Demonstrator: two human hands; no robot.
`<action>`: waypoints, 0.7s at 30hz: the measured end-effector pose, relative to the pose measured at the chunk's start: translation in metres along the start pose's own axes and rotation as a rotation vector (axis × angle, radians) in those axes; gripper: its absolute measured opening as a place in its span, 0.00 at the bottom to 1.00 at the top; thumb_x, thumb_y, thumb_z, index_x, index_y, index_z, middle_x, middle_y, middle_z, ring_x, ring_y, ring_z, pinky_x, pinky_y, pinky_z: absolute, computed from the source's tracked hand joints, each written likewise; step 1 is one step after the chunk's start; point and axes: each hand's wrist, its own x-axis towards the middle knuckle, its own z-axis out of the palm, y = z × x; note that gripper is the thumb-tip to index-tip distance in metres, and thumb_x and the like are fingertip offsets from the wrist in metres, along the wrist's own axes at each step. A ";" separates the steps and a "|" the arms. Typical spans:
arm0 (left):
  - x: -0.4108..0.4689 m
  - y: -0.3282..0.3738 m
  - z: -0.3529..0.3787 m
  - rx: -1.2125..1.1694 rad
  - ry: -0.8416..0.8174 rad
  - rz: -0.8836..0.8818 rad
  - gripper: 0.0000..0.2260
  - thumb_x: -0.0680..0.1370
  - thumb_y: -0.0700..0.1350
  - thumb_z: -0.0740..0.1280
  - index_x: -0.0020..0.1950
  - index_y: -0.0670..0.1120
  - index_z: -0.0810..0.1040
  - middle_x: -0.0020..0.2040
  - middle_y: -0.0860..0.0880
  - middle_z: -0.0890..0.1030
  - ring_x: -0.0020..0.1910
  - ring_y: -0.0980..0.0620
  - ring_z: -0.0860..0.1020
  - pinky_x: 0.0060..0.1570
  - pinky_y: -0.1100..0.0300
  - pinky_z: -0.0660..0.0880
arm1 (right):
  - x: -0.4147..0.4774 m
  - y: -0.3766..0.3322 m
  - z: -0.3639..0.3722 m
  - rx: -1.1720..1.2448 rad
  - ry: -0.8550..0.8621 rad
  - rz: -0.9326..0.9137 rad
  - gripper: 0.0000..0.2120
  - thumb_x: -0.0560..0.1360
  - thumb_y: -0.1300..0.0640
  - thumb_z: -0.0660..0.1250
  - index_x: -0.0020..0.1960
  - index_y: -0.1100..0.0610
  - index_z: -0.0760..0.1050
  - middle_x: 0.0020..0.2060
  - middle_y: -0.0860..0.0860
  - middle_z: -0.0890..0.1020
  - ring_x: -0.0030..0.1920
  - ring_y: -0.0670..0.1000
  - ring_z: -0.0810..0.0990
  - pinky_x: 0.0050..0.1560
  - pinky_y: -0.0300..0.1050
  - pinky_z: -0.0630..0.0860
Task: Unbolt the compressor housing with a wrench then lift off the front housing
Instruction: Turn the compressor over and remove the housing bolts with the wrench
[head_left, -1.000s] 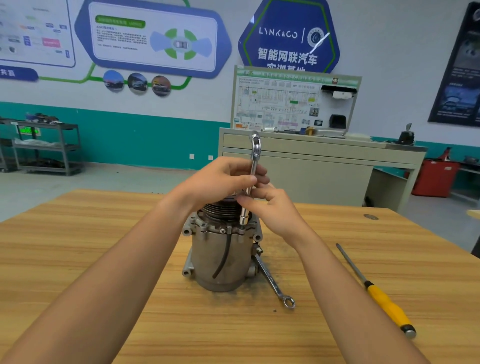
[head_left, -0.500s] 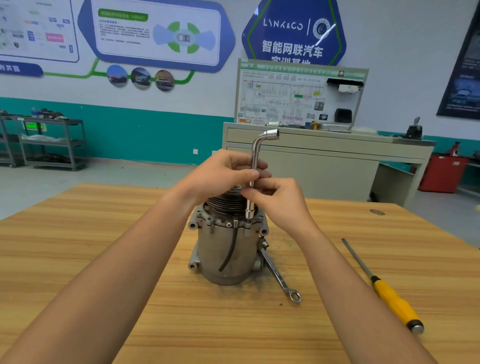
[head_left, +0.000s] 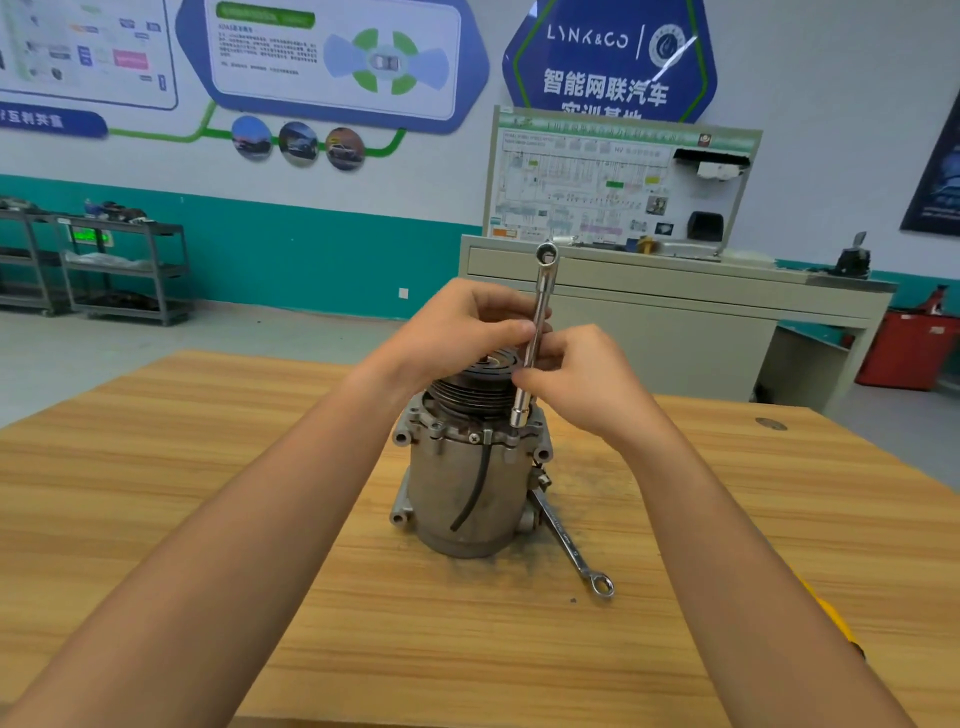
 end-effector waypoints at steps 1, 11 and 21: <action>0.000 0.001 0.002 0.008 0.027 0.001 0.10 0.75 0.33 0.66 0.51 0.46 0.79 0.42 0.53 0.81 0.38 0.66 0.79 0.41 0.73 0.74 | 0.001 0.000 0.000 -0.034 -0.015 -0.001 0.04 0.73 0.57 0.67 0.41 0.56 0.78 0.31 0.48 0.77 0.34 0.48 0.75 0.31 0.40 0.68; -0.011 -0.019 0.010 0.264 0.286 0.045 0.07 0.74 0.45 0.71 0.51 0.48 0.77 0.42 0.55 0.76 0.41 0.62 0.74 0.45 0.68 0.71 | 0.001 0.003 0.007 0.253 0.284 0.018 0.02 0.72 0.59 0.69 0.43 0.57 0.77 0.36 0.51 0.81 0.41 0.51 0.81 0.43 0.46 0.78; -0.041 -0.058 0.034 0.986 0.028 0.293 0.10 0.77 0.51 0.65 0.53 0.49 0.82 0.71 0.50 0.68 0.72 0.49 0.61 0.66 0.32 0.43 | -0.008 0.069 -0.005 0.343 0.435 0.233 0.11 0.76 0.60 0.63 0.37 0.49 0.73 0.32 0.46 0.78 0.36 0.44 0.78 0.34 0.38 0.72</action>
